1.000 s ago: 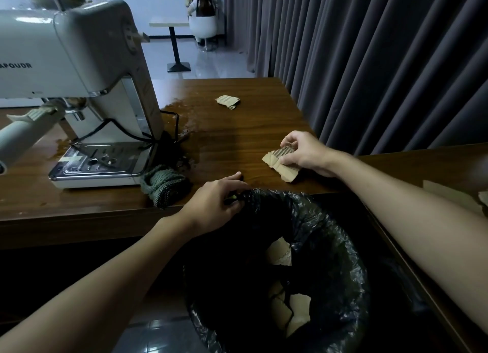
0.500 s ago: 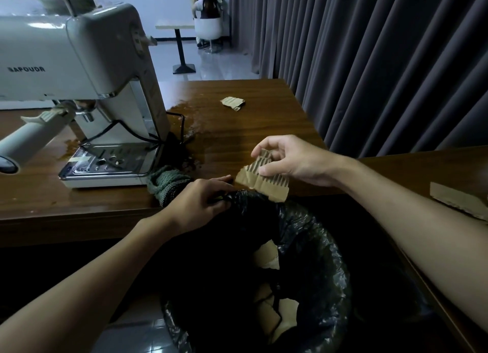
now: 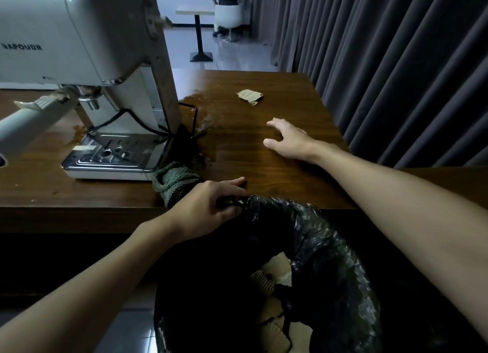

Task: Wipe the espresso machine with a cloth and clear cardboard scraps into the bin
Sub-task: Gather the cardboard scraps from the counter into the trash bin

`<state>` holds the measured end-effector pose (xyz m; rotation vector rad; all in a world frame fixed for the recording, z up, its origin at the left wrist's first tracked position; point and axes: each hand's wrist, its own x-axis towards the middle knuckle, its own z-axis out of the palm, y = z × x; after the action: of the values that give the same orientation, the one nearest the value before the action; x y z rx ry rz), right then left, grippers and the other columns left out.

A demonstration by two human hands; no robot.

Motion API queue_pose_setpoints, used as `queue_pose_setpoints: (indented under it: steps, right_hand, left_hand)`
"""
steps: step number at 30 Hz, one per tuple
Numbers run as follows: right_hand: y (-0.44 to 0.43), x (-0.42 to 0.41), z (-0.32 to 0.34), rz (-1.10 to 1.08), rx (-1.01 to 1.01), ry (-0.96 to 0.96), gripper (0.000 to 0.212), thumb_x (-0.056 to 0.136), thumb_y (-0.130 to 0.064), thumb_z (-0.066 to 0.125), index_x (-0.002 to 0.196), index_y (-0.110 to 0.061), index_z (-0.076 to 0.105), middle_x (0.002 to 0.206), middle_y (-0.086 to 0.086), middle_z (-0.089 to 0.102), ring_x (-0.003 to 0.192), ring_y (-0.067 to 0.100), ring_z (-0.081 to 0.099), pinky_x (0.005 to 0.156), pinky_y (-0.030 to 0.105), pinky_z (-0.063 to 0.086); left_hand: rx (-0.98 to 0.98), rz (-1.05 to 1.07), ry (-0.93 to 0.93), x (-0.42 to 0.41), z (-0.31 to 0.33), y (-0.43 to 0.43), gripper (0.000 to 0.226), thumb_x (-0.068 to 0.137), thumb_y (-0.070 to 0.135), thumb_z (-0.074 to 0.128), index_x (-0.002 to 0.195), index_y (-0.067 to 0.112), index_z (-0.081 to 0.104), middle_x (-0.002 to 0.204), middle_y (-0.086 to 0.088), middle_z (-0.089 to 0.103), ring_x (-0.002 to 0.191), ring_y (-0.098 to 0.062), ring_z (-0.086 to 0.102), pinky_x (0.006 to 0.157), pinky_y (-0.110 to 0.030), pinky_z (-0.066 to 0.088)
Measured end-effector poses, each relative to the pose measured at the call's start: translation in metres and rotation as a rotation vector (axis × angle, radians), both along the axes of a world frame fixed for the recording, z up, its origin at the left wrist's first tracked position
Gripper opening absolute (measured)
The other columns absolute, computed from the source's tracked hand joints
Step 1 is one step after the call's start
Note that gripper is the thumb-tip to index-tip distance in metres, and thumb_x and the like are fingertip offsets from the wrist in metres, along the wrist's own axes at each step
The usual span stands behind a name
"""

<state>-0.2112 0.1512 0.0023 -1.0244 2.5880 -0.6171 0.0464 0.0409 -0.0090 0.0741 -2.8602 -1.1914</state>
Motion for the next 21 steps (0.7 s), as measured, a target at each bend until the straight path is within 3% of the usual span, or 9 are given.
queue_pose_setpoints:
  steps: [4, 12, 17, 21]
  right_hand:
    - [-0.039, -0.034, -0.017, -0.008, 0.073, 0.1, 0.069, 0.092, -0.056, 0.044, 0.152, -0.03, 0.023, 0.163, -0.004, 0.011, 0.15, 0.014, 0.006, 0.118, 0.048, 0.003]
    - [-0.091, -0.066, -0.024, 0.001, 0.061, 0.194, 0.068, 0.096, -0.056, 0.03, 0.155, -0.027, 0.014, 0.164, -0.003, 0.001, 0.15, 0.016, -0.001, 0.118, 0.052, -0.001]
    - [-0.099, -0.077, -0.025, 0.044, 0.142, 0.207, 0.065, 0.098, -0.057, 0.021, 0.155, -0.028, 0.009, 0.164, -0.003, 0.007, 0.15, 0.016, 0.001, 0.117, 0.052, -0.001]
    - [-0.099, -0.073, -0.023, 0.027, 0.114, 0.259, 0.062, 0.099, -0.054, 0.024, 0.153, -0.025, 0.019, 0.161, -0.001, 0.017, 0.148, 0.023, 0.014, 0.115, 0.054, 0.006]
  left_hand:
    - [-0.001, 0.016, -0.004, 0.0, 0.0, -0.002, 0.041, 0.091, 0.013, 0.068, 0.132, 0.019, 0.063, 0.153, 0.01, 0.041, 0.138, 0.001, 0.039, 0.113, -0.029, 0.039]
    - [-0.045, 0.008, 0.044, 0.0, -0.008, -0.004, 0.04, 0.091, 0.017, 0.068, 0.131, 0.025, 0.064, 0.152, 0.016, 0.04, 0.136, 0.005, 0.039, 0.112, -0.024, 0.038]
    - [-0.057, 0.016, 0.07, 0.001, -0.011, -0.004, 0.04, 0.091, 0.019, 0.068, 0.13, 0.027, 0.065, 0.152, 0.017, 0.041, 0.136, 0.005, 0.04, 0.111, -0.028, 0.041]
    - [-0.06, 0.02, 0.072, 0.001, -0.011, -0.004, 0.04, 0.09, 0.018, 0.068, 0.129, 0.028, 0.065, 0.152, 0.017, 0.041, 0.136, 0.004, 0.04, 0.111, -0.031, 0.041]
